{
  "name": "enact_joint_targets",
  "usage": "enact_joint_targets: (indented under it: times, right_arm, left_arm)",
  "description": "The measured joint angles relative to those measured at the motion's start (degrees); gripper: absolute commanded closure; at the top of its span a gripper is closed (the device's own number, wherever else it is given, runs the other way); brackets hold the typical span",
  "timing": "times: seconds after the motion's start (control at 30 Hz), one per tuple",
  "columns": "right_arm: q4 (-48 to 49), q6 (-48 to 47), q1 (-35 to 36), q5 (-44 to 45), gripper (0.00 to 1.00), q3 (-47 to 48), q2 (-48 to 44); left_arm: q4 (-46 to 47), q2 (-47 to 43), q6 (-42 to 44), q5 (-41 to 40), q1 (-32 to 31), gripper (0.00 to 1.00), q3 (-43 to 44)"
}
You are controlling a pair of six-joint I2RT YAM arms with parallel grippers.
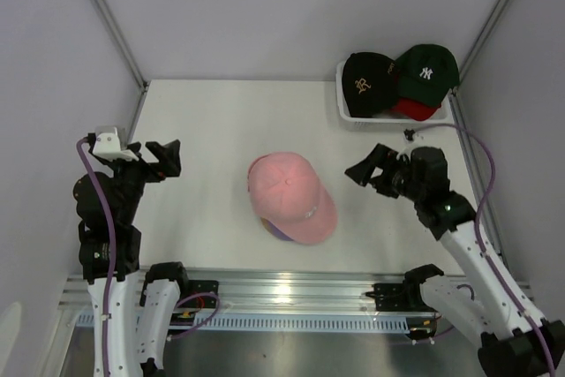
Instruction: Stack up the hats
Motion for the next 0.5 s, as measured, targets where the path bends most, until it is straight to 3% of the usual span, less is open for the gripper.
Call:
enact_joint_targets:
  times: [0.2,0.5]
  right_arm:
    - [3.4,-7.0,-11.3,-1.5,0.01,14.9,20.5]
    - [22.7,-2.4,-32.1,-2.0,0.07,25.7,42.1]
  left_arm:
    - [-0.2,2.1,-0.1,2.5,0.0,0.01,0.0]
    - [-1.6,5.7,0.0,3.7,0.0,0.01,0.2]
